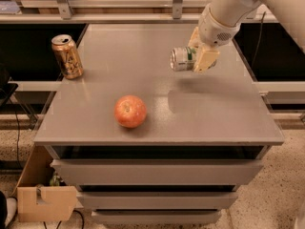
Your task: Move 7up can near apple
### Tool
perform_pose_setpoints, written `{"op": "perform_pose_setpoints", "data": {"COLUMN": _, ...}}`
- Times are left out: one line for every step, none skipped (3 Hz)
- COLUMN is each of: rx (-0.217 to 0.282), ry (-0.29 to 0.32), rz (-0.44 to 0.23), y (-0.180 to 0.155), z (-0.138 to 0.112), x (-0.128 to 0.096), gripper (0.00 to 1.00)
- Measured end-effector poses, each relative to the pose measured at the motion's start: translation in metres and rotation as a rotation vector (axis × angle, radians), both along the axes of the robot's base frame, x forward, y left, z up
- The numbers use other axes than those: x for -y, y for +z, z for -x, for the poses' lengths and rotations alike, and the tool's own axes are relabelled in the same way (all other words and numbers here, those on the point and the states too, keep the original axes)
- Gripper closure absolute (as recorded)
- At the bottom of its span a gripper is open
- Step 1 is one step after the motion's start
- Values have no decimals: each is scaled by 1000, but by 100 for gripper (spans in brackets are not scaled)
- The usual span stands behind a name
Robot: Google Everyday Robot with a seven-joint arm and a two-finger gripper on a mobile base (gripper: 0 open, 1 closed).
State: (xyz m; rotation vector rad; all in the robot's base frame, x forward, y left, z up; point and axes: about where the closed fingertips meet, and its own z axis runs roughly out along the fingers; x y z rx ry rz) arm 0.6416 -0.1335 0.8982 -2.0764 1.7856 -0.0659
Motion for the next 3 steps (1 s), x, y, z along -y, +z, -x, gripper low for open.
{"op": "perform_pose_setpoints", "data": {"rx": -5, "ry": -3, "rz": 7, "y": -1, "z": 5, "x": 2, "gripper": 100}}
{"op": "perform_pose_setpoints", "data": {"rx": -27, "ry": -23, "rz": 31, "y": -1, "z": 22, "x": 9, "gripper": 100}}
{"op": "perform_pose_setpoints", "data": {"rx": -47, "ry": -46, "rz": 55, "y": 3, "z": 48, "x": 17, "gripper": 100}}
